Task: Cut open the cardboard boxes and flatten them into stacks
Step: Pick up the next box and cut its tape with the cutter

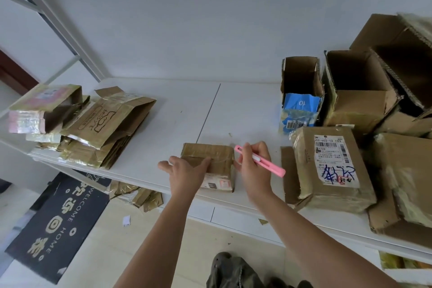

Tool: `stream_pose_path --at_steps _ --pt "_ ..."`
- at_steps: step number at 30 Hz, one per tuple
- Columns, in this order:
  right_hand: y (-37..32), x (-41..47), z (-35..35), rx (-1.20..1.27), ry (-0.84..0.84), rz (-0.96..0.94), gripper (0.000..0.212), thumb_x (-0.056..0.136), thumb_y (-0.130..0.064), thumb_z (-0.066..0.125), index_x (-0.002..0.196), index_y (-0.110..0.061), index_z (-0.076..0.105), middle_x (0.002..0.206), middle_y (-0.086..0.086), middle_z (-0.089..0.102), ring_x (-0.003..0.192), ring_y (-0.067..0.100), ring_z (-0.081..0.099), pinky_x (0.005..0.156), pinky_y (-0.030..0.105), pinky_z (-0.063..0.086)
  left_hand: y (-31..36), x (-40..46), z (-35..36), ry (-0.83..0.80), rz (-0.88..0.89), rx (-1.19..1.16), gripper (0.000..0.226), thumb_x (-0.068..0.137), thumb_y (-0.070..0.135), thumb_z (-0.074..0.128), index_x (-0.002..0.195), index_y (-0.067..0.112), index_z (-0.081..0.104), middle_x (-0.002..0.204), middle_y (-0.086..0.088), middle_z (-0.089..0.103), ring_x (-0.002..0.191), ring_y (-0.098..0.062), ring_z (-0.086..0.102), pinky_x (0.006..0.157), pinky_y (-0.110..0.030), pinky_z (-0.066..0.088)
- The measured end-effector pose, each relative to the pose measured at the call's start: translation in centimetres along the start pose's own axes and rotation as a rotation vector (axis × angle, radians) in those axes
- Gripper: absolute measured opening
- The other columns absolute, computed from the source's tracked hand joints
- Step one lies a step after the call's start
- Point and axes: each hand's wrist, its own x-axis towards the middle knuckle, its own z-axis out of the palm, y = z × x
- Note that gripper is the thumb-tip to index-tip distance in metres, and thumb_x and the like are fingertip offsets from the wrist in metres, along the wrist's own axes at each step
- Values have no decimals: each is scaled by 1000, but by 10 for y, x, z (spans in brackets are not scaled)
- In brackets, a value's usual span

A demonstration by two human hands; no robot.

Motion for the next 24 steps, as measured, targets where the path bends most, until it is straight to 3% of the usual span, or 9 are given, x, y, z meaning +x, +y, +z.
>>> stream_pose_path --at_steps 2,4,6,8,9,12,15,22,24 --pt "-4 6 2 -3 -1 -22 19 101 -17 51 90 -4 44 72 10 55 59 3 57 64 31 55 -8 -1 2 124 138 214 87 85 57 64 137 -1 27 147 -13 11 125 -39 41 106 -44 37" --pt "-3 10 2 -36 0 -23 17 101 -18 51 92 -4 45 75 12 56 61 4 59 61 24 55 -13 -1 7 174 384 251 75 93 49 57 147 10 22 159 -7 5 145 -32 14 118 -44 21" --pt "1 11 0 -70 11 -11 16 101 -20 52 90 -9 46 74 9 57 69 14 62 68 36 60 -17 4 13 72 571 287 55 102 38 44 151 21 25 163 -2 11 150 -25 0 121 -41 7" --pt "7 9 -2 -75 15 1 18 101 -19 52 89 -8 46 72 9 55 72 22 58 73 50 58 -21 10 15 -17 585 329 52 104 38 34 153 25 23 164 3 7 150 -24 -11 121 -40 -3" --pt "8 7 -3 -76 12 2 18 101 -18 52 90 -5 45 72 11 54 72 24 57 73 51 57 -22 13 14 -52 563 340 54 104 41 34 154 27 19 165 4 3 150 -23 -14 120 -40 -7" --pt "10 4 -5 -73 -3 -3 18 101 -17 51 93 -2 46 73 13 53 69 20 57 71 45 54 -19 19 11 -144 524 380 65 100 46 42 155 29 12 164 6 -5 148 -22 -20 118 -40 -11" --pt "13 6 -4 -117 -9 -13 19 101 -20 52 93 -3 46 80 19 57 73 22 61 73 48 57 -17 20 8 -202 505 387 73 98 47 49 156 30 8 164 7 -11 147 -21 -25 117 -40 -13" --pt "18 10 -5 -224 -7 -41 19 100 -22 53 94 -5 48 83 16 61 75 27 64 62 33 56 -21 20 7 -205 528 362 77 96 45 52 156 29 7 164 7 -12 146 -21 -26 117 -40 -13" --pt "18 10 -5 -256 -24 -64 18 100 -21 53 91 -7 47 81 16 61 76 32 64 62 34 56 -21 20 8 -202 534 360 77 96 46 52 156 29 7 164 6 -12 146 -21 -26 117 -40 -13"
